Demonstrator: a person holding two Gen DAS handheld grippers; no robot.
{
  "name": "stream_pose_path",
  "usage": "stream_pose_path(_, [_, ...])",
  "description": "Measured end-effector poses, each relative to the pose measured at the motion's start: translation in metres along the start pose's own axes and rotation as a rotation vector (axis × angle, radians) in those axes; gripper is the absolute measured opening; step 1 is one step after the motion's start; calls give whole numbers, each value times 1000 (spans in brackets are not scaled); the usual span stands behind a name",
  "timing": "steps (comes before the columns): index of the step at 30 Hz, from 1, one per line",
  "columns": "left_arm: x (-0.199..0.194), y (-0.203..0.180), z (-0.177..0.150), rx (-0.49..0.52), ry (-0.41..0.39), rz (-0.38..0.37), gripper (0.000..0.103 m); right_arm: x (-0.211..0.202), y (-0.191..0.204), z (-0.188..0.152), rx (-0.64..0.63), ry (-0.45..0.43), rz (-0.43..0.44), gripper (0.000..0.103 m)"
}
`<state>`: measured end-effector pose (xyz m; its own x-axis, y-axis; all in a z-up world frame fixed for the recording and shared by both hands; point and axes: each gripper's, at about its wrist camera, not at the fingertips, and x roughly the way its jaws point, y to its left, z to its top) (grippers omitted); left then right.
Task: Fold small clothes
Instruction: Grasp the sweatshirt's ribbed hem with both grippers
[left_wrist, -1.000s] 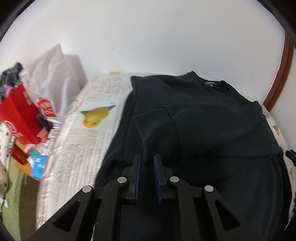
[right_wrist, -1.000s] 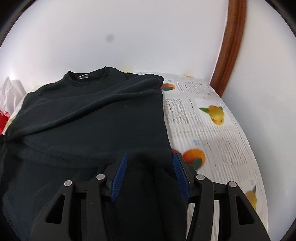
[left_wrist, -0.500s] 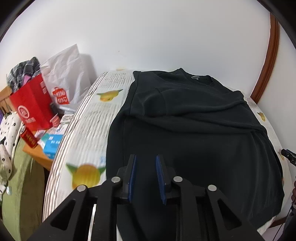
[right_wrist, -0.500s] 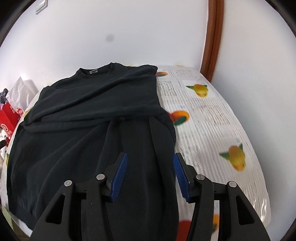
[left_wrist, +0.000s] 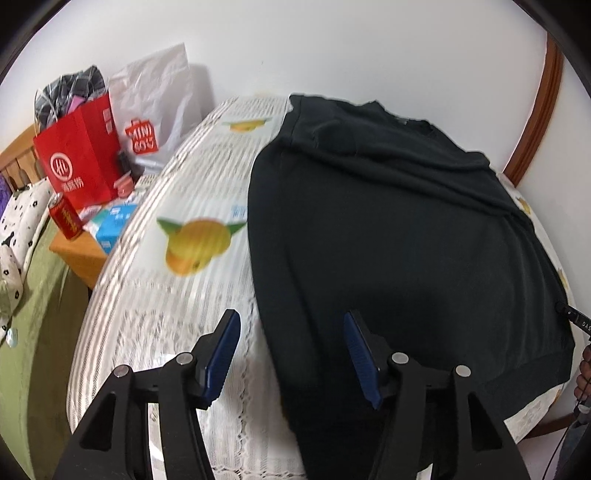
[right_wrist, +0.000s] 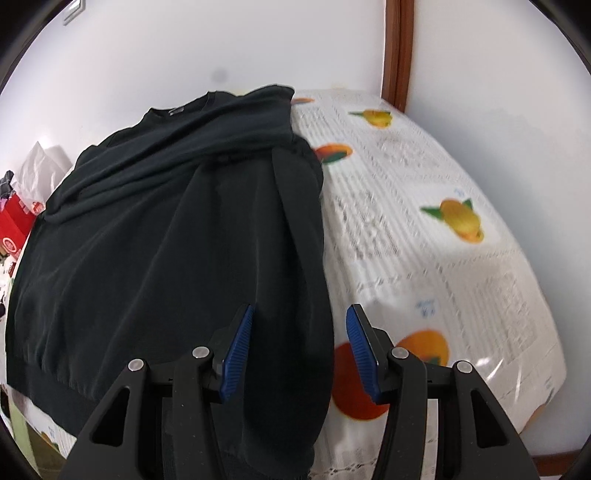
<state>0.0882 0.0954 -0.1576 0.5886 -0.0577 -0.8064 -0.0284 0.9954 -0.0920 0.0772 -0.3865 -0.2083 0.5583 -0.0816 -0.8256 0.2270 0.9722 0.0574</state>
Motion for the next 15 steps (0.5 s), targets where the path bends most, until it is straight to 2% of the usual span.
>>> stream_pose_path(5, [14,3,-9,-13,30,-12,56,6,11,-13,-18,-4,26,51])
stream_pose_path(9, [16,0,-10,-15,13,-30,55,7,20,-14,-13,-21,27,51])
stream_pose_path(11, [18,-3,-10,-8,9,-20,49,8,25,-14,-7,-32,23,49])
stream_pose_path(12, [18,-5,-10,-3,8,-12,48,8,26,-14,-6,-37,24,47])
stream_pose_path(14, [18,-10,-11,9,7,4,35,7,32,-14,-10,-44,33,33])
stream_pose_path(15, [18,-12,-11,16,9,12,31,6,34,-14,-13,-45,41,29])
